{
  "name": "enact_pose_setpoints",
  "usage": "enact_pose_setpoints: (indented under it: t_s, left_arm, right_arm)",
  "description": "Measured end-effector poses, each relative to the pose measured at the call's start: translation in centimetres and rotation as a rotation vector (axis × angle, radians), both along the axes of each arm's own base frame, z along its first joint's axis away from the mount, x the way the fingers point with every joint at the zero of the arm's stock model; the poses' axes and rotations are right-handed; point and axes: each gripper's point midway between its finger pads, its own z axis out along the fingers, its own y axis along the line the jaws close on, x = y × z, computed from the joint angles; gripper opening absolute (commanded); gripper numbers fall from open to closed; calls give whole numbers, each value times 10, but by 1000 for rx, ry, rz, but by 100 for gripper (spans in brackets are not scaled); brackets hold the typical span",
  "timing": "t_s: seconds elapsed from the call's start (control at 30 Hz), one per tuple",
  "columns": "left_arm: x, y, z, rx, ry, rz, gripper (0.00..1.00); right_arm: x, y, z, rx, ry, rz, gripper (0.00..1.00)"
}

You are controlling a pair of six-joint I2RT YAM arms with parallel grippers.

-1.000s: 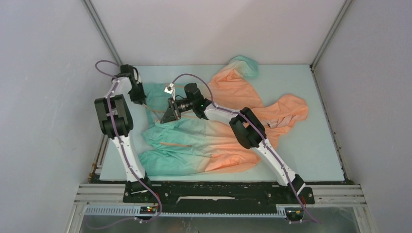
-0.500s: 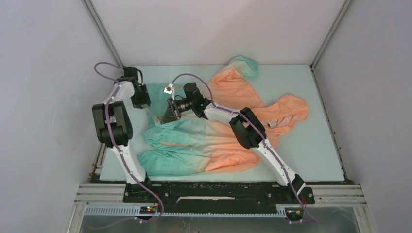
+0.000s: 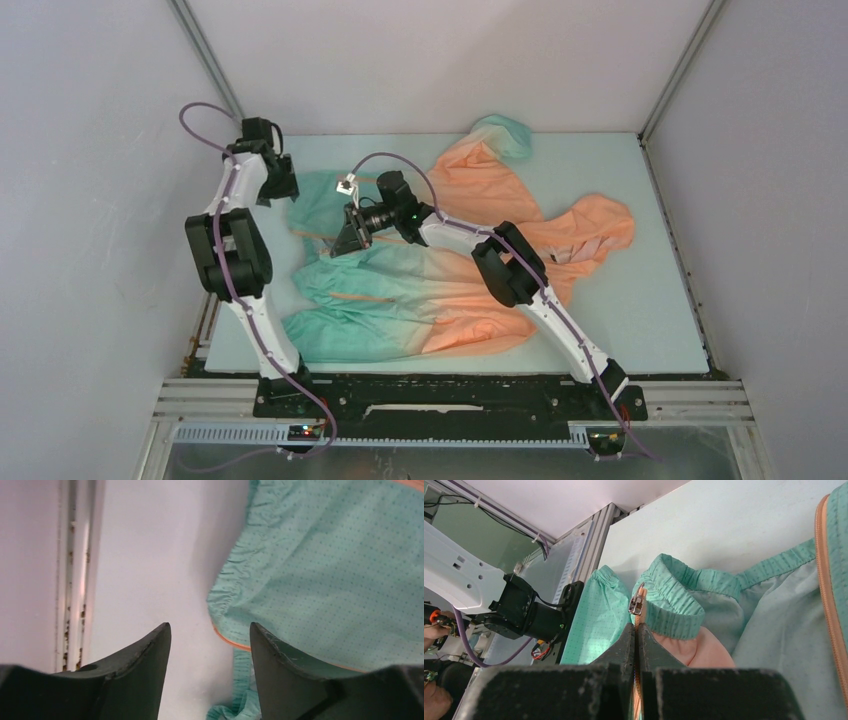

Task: Zip up the jacket

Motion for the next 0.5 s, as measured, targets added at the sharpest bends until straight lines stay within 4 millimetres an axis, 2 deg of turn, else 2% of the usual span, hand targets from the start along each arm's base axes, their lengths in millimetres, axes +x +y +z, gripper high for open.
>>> enact_pose_setpoints:
  t_s: [0.1,0.2,0.37,0.5]
  left_arm:
    - [2,8,10,33,-2,-27,62]
    - [3,5,8,33,14,-96,58]
    - [10,-5,-17,19,88,-204,58]
    - [5,-14,-43,-17,155,-253,59]
  right_arm:
    - [-1,1,0,0,0,2,0]
    - [-2,1,0,0,0,5,0]
    - [-5,1,-1,-1,0,15,0]
    - [-5,1,-1,0,-6,16,0]
